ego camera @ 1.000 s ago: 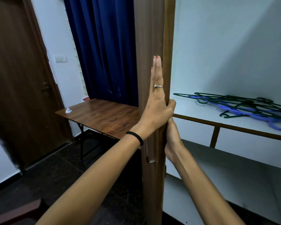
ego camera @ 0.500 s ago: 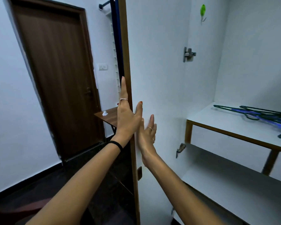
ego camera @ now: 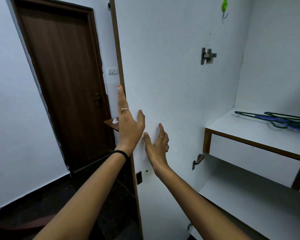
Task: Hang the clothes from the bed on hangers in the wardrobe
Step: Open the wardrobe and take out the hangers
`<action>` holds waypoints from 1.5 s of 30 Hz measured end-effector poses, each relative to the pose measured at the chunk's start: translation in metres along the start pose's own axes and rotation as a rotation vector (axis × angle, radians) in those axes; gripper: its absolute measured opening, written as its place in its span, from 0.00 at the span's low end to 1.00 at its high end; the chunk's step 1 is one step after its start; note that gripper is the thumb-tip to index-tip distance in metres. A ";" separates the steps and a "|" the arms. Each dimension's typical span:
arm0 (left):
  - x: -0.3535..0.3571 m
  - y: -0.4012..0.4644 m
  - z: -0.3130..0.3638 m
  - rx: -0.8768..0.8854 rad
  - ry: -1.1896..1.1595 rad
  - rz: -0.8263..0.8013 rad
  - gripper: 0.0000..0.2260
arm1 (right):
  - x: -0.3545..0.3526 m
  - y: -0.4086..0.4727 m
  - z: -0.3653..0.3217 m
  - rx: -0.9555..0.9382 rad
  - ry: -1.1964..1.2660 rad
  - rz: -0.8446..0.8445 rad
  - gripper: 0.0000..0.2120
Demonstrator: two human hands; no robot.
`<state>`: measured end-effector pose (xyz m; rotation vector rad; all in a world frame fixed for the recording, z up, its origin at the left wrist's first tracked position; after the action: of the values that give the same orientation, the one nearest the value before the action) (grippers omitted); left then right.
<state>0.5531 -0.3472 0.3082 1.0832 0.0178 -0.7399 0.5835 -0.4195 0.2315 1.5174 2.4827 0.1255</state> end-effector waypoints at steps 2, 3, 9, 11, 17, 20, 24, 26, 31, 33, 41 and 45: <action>0.010 -0.003 0.016 0.042 0.134 0.070 0.38 | -0.013 -0.001 0.007 -0.026 0.046 0.063 0.31; 0.016 -0.003 0.027 0.081 0.158 0.075 0.38 | -0.021 -0.001 0.009 -0.034 0.058 0.095 0.31; 0.078 0.004 0.085 0.365 0.088 -0.175 0.36 | -0.096 -0.003 0.024 0.010 0.030 0.275 0.29; 0.108 0.001 0.091 0.368 0.013 -0.231 0.35 | -0.133 -0.007 0.028 0.005 0.074 0.370 0.29; 0.190 -0.002 0.123 0.309 -0.206 -0.322 0.37 | -0.245 -0.023 0.040 0.058 0.174 0.619 0.26; 0.242 -0.001 0.154 0.305 -0.279 -0.375 0.37 | -0.306 -0.031 0.048 0.059 0.179 0.698 0.25; 0.312 -0.009 0.185 0.209 -0.400 -0.467 0.35 | -0.380 -0.047 0.062 0.074 0.170 0.793 0.27; 0.345 -0.012 0.198 0.111 -0.475 -0.488 0.33 | -0.417 -0.056 0.067 0.071 0.167 0.830 0.27; 0.417 -0.017 0.217 0.029 -0.506 -0.531 0.32 | -0.499 -0.071 0.076 0.123 0.121 0.903 0.27; 0.439 -0.017 0.223 0.003 -0.522 -0.545 0.32 | -0.526 -0.074 0.082 0.139 0.095 0.920 0.27; 0.501 -0.030 0.214 -0.074 -0.454 -0.579 0.31 | -0.602 -0.061 0.110 0.141 0.058 0.927 0.25; 0.518 -0.018 0.187 -0.074 -0.352 -0.583 0.31 | -0.616 -0.029 0.123 0.148 -0.136 0.804 0.26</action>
<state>0.8760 -0.7799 0.2003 0.8656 0.0616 -1.4373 0.8569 -0.9844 0.1987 2.4022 1.6737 -0.0333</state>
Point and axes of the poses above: each hand's wrist, its own y-axis towards the middle knuckle, its own x-axis out of the palm, z = x × y, the point moved 1 cm from there along y, towards the middle knuckle, and after that the axes turned 14 degrees about -z, right-handed, at the moved point
